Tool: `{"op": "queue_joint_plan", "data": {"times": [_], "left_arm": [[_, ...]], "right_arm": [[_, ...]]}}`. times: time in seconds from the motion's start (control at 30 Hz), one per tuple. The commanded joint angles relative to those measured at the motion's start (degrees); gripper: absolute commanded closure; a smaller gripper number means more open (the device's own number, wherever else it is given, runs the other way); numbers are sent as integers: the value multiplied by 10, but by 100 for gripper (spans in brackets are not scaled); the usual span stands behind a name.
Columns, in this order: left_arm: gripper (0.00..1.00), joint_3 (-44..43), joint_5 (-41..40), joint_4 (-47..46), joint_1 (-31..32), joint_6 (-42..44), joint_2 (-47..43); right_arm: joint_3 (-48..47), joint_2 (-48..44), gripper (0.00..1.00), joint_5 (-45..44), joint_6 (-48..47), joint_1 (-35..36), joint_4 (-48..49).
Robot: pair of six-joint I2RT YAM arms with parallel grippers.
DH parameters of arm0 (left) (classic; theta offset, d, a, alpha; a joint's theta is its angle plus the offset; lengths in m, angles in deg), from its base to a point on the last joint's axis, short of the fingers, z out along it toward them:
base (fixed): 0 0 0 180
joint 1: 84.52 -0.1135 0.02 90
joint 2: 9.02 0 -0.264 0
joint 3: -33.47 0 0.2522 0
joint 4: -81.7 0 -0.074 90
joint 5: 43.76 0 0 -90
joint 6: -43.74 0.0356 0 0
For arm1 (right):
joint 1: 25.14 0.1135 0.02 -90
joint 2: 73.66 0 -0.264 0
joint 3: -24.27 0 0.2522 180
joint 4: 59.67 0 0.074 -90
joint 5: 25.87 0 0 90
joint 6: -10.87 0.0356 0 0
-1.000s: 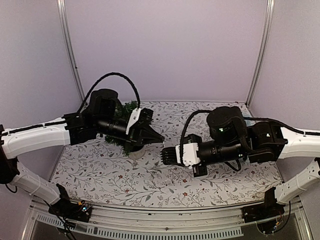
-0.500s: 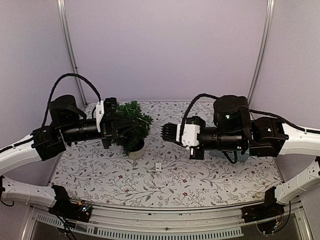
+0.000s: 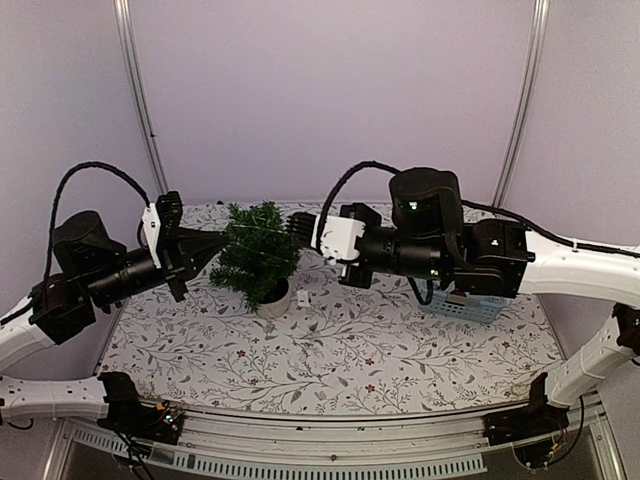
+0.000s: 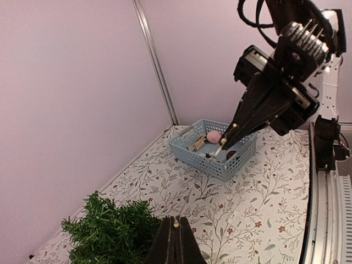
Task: Decorate the small christmas tree
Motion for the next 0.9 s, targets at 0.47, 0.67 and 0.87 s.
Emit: {"op": "queue_joint_plan", "data": {"times": [0.47, 0.67, 0.87], "left_arm": [[100, 35, -143, 113, -2, -72, -106], [100, 34, -217, 146, -3, -81, -88], [100, 36, -251, 156, -25, -97, -36]], "right_arm": [[-99, 88, 100, 26, -36, -16, 75], [-130, 119, 100, -21, -54, -18, 83], [-154, 138, 100, -86, -71, -28, 116]]}}
